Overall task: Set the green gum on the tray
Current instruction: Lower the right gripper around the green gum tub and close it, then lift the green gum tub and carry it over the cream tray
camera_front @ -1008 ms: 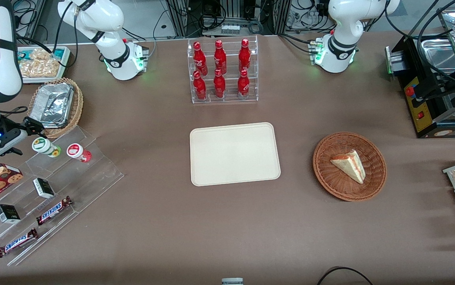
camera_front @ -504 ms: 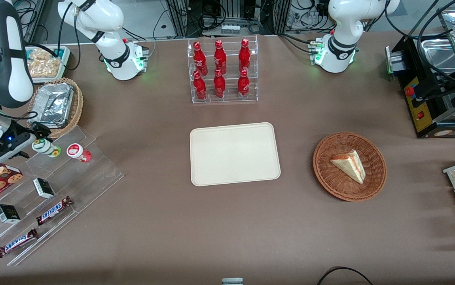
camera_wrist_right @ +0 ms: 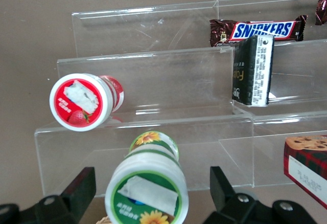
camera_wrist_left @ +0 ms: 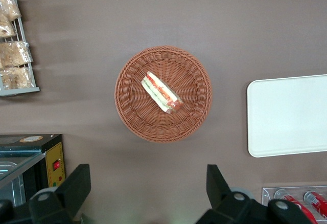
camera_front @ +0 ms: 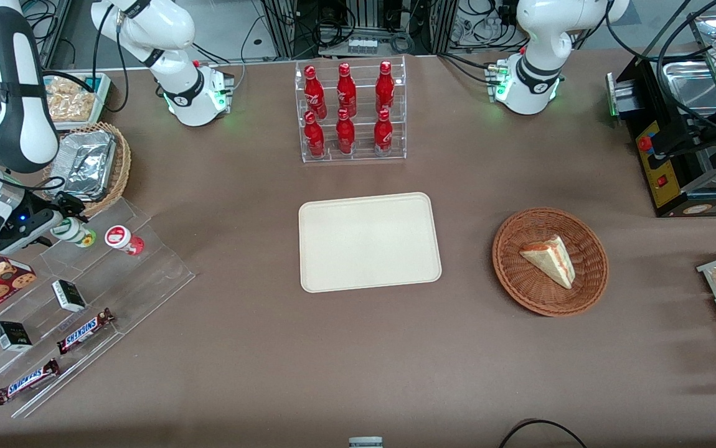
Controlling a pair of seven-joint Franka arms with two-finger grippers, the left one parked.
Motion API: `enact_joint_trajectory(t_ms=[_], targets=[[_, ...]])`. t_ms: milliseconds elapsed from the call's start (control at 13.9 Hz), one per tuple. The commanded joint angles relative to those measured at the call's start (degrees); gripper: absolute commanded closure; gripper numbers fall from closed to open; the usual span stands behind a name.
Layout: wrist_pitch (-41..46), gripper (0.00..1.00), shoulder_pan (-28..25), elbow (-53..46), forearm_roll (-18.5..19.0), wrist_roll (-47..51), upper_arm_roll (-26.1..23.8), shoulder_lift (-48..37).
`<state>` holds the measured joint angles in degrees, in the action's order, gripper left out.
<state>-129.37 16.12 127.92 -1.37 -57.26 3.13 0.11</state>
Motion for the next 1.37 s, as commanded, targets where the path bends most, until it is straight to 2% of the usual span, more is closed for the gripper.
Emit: enact_joint_trajectory(t_ms=[0,72,144,216,288,360,576,864,1080,1296], targets=[[-1.24,0.01,0.93,1.19,-1.09,-1.53,-0.05,-0.82],[-1.24,0.03,0.93,1.19,-1.09,-1.53,-0.05,-0.73],[-0.98,0.11,0.93,1.19,-1.09,-1.53,-0.05,-0.73],[-0.71,0.37,0.93,1.19,-1.09,-1.53,-0.05,-0.90],[-0.10,0.76,0.85,1.19,-1.09,-1.27,-0.05,-0.90],[0.08,1.00,0.76,1.02,-1.09,-0.66,-0.05,-0.90],[2.53,1.00,0.32,-1.61,-1.00,1.79,-0.93,-1.08],[19.64,1.00,-3.89,-15.30,-0.39,6.79,-1.89,-0.29],[27.75,1.00,-11.52,-21.91,-0.12,17.85,-1.99,-0.29],[29.44,1.00,-20.92,-24.03,-0.47,32.08,-1.99,-0.11]])
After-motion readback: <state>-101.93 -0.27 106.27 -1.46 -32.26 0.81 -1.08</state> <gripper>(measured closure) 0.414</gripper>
